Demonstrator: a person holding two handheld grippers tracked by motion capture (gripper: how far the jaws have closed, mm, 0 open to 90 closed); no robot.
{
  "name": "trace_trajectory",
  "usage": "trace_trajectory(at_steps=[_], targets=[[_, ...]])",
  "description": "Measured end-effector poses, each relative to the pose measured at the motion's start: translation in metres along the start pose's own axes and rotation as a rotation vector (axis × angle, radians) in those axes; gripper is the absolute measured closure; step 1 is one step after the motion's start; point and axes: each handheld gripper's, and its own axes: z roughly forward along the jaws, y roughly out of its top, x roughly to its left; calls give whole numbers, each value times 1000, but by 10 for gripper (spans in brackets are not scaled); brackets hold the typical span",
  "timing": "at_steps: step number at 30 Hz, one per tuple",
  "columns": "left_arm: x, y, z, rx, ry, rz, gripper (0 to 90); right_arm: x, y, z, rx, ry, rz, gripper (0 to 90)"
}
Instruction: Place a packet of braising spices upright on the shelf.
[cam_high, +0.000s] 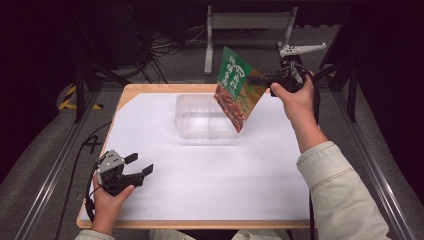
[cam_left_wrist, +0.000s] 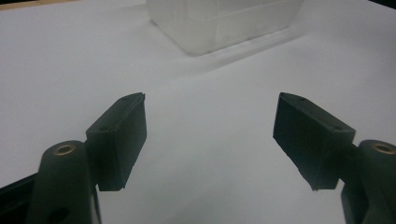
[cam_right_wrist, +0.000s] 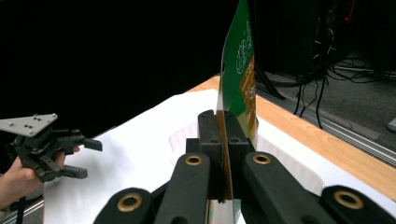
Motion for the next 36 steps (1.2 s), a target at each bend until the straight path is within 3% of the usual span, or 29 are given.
trace_trajectory(at_steps=[20,36], targets=[[0,0,6,10,-17,-1,265,-18,1,23,-2,-24,1,900],[1,0,5,8,-15,1,265,-20,-5,42,58,-60,-15,900]])
